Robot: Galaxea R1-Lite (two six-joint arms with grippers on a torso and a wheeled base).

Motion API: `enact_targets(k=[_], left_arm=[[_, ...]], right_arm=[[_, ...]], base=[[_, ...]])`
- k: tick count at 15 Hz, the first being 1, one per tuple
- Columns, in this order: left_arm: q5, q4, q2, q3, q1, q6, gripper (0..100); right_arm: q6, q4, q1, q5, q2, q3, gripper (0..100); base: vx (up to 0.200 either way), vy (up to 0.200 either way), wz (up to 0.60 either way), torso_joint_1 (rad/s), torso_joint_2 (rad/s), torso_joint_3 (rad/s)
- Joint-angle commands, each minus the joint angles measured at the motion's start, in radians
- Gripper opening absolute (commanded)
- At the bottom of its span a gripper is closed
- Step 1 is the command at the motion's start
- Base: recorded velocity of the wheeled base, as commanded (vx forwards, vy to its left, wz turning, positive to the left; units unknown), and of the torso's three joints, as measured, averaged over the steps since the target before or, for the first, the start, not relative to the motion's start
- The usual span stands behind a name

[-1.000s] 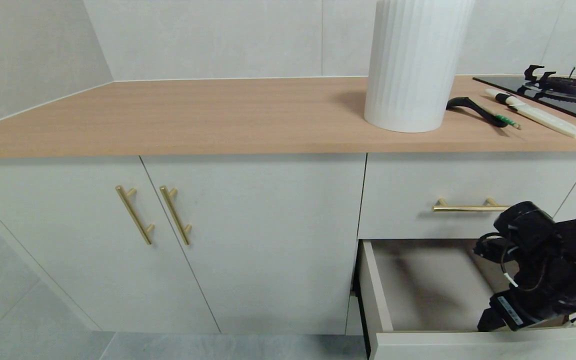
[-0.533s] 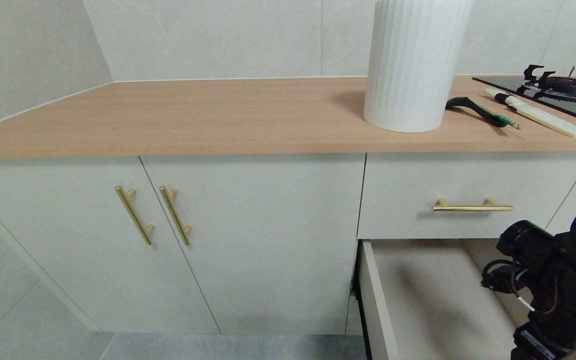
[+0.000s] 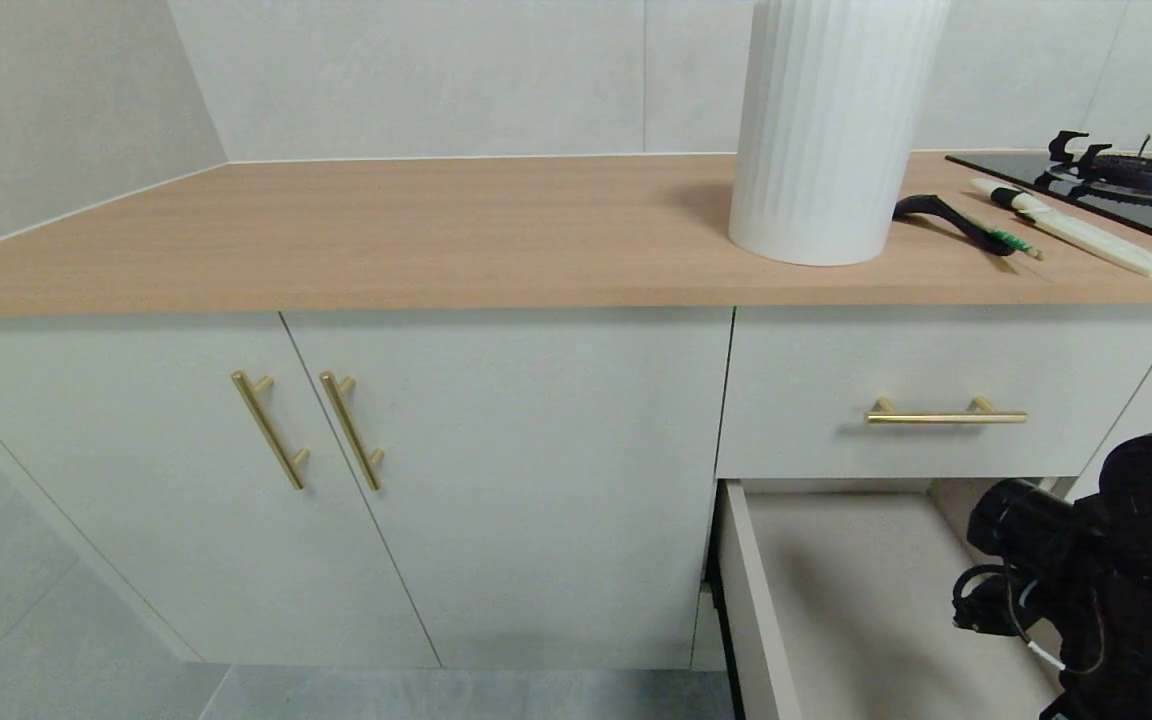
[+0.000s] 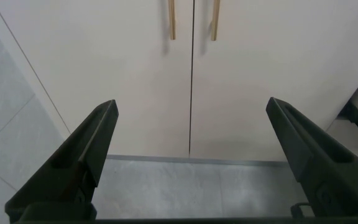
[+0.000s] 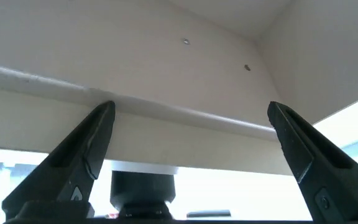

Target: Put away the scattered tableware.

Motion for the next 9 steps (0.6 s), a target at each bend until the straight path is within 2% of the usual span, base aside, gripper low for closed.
enact_targets(k=[1,5,8,9], left_arm=[[0.0,0.0,0.001,0.0,0.001,0.0,100],[0.0,0.0,0.001,0.0,0.001,0.0,100],[0.0,0.0,0.001,0.0,0.001,-0.002,100],[0.0,0.0,0.001,0.0,0.001,0.0,100]], right_arm=[[0.004,-0.008,0.001,-0.006,0.004,-0.008,100],[0.025,-0.031,-0.073,0.012,-0.163,-0.095,100],[0.031,-0.143,-0.128,0.141,-0.369,-0.098,100],[0.031,-0.163,-0.137,0.144,-0.421,-0.098,100]], base=[[0.0,0.0,0.0,0.0,0.0,0.0],[0.0,0.0,0.0,0.0,0.0,0.0],[0.0,0.0,0.0,0.0,0.0,0.0],[0.0,0.0,0.0,0.0,0.0,0.0]])
